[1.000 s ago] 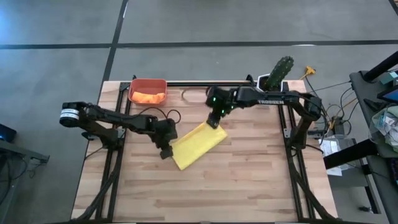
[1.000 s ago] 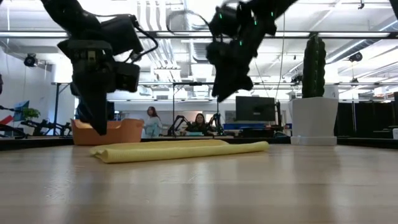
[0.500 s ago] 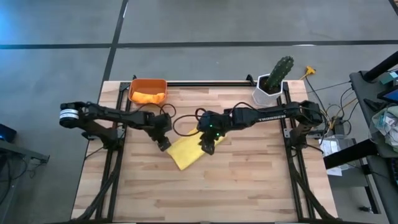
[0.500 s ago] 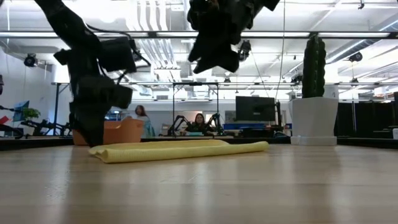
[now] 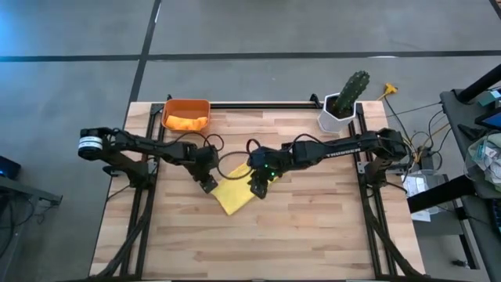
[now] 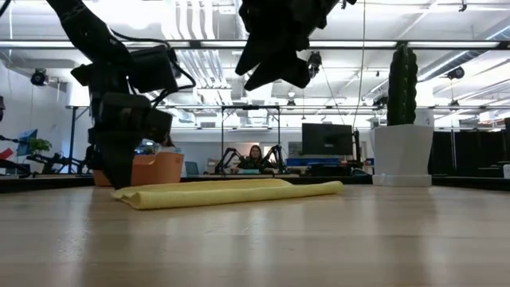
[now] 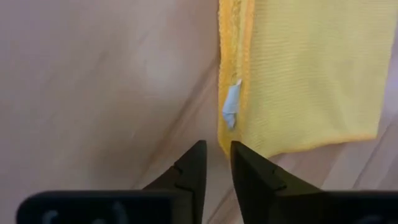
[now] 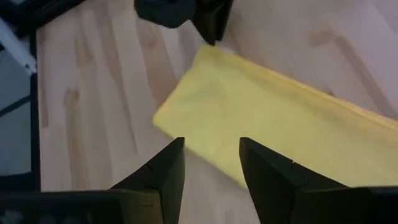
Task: Roll microfiber towels into tight, uniform cylinder then place into a basket
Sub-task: Roll the yellow towel
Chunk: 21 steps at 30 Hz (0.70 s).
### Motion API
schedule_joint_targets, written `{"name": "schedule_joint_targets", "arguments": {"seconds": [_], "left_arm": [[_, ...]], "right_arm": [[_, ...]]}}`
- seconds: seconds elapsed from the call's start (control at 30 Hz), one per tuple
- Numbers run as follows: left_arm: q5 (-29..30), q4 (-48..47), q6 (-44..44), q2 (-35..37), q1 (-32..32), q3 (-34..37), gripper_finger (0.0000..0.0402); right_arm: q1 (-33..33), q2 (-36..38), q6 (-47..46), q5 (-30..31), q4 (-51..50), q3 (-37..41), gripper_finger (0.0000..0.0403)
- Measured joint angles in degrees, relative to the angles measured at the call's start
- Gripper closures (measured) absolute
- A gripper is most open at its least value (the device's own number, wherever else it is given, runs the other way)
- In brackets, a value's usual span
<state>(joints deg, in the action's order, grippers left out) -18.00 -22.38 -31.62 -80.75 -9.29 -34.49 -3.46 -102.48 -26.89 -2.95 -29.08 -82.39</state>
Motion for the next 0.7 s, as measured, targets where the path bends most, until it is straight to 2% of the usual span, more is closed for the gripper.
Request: {"name": "schedule_joint_targets", "arguments": {"seconds": [0.17,0.33,0.43,0.53,0.7], "left_arm": [[-0.2,0.6,-1.0,-0.4,3.8,0.4,0.0365],[-11.7,11.8,-2.4,0.0,7.3,0.6,0.0389],[-13.4,16.4,-6.1,-0.4,10.2,0.6,0.0399],[-13.5,13.1,-5.8,-0.7,12.1,0.6,0.0400],[-12.0,-3.5,-0.1,3.1,11.9,0.9,0.0400]], "right_arm": [[-1.6,0.0,6.4,0.2,3.3,0.1,0.0237],[-4.6,-0.8,12.3,0.0,5.6,0.3,0.0184],[-6.7,-1.8,13.3,0.3,5.6,0.3,0.0153],[-9.2,-3.6,13.9,2.6,5.5,0.4,0.0134],[-13.6,-9.7,22.4,5.3,11.6,0.4,0.0132]]}}
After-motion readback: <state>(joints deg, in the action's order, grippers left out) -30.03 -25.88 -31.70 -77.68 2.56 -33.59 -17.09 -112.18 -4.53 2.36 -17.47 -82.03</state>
